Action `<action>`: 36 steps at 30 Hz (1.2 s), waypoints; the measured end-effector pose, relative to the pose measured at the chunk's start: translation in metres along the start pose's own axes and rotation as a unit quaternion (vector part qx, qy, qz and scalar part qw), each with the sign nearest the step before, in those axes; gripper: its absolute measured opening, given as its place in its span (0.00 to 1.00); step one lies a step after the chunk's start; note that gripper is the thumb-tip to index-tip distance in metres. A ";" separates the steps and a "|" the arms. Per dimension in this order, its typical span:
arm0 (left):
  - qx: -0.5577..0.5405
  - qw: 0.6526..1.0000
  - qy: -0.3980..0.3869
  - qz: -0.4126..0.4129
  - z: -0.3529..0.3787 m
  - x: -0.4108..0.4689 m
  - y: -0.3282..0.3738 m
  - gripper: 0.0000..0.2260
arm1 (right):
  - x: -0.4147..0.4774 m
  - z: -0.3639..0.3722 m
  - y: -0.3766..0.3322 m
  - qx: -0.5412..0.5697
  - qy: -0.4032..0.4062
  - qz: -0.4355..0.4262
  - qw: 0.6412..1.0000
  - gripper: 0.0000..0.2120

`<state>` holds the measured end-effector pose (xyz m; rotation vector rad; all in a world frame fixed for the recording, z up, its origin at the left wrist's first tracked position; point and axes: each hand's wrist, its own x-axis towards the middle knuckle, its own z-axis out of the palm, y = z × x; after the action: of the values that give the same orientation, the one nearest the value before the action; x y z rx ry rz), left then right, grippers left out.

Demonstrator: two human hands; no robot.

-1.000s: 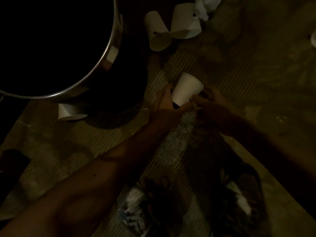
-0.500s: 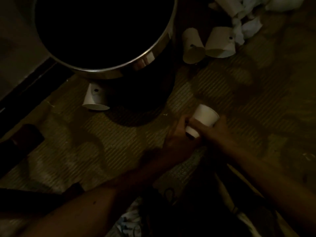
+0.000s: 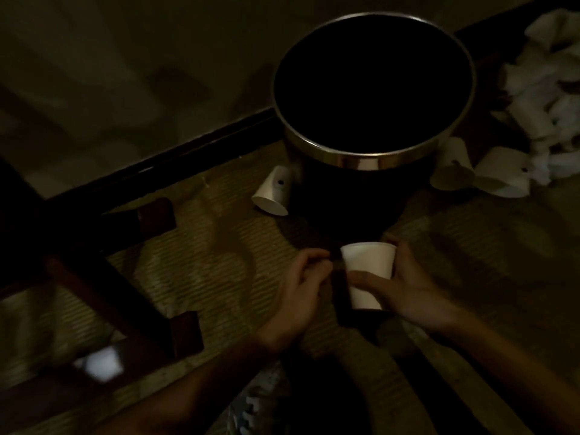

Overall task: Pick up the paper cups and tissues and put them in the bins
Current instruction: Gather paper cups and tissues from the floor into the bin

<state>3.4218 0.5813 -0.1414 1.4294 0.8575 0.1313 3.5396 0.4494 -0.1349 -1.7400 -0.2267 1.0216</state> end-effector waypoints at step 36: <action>0.099 0.956 0.064 0.270 -0.054 -0.063 0.144 0.06 | -0.053 -0.011 -0.103 0.085 -0.120 -0.100 0.984 0.30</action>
<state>3.4047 0.6164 0.0200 1.8354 0.5729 0.5695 3.5465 0.4546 -0.0187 -1.4094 -0.4448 1.0680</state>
